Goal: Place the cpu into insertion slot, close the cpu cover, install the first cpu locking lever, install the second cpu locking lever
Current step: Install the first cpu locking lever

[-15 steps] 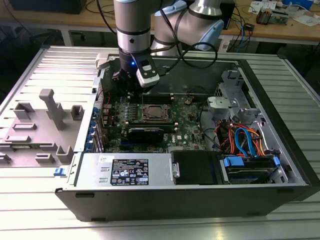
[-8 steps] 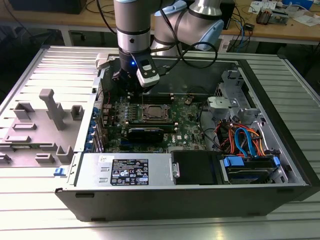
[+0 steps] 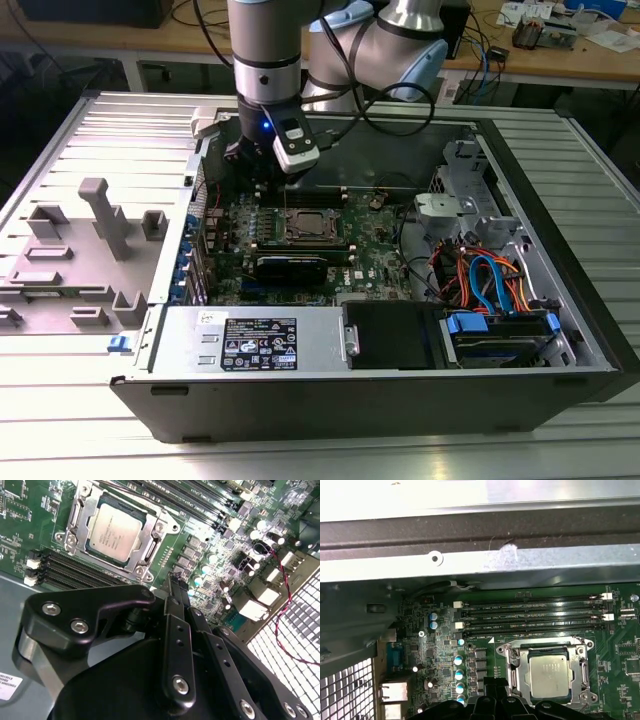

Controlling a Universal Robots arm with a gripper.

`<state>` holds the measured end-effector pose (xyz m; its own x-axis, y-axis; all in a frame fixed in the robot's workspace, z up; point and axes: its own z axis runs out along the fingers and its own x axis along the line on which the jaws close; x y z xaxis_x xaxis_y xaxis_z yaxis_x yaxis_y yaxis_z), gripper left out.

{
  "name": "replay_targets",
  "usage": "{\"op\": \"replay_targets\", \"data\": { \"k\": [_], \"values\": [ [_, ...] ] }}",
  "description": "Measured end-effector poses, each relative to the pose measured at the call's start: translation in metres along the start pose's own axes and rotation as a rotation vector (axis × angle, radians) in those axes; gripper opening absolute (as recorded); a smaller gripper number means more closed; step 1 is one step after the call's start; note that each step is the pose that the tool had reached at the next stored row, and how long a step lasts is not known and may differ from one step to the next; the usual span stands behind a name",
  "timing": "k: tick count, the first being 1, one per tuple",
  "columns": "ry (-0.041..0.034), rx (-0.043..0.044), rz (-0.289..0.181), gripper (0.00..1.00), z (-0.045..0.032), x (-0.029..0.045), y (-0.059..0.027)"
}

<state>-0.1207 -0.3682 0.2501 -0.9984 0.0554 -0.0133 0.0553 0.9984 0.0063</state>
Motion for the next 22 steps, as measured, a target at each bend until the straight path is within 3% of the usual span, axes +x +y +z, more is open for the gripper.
{"op": "replay_targets", "data": {
  "k": [8,14,22],
  "values": [
    [0.0002,-0.0001,-0.027,0.11,-0.0039,0.0002,0.0054],
    [0.0009,-0.0010,-0.132,0.11,-0.0044,0.0003,0.0065],
    [0.0011,0.0138,-0.135,0.11,-0.0056,0.0009,0.0168]
  ]
}}
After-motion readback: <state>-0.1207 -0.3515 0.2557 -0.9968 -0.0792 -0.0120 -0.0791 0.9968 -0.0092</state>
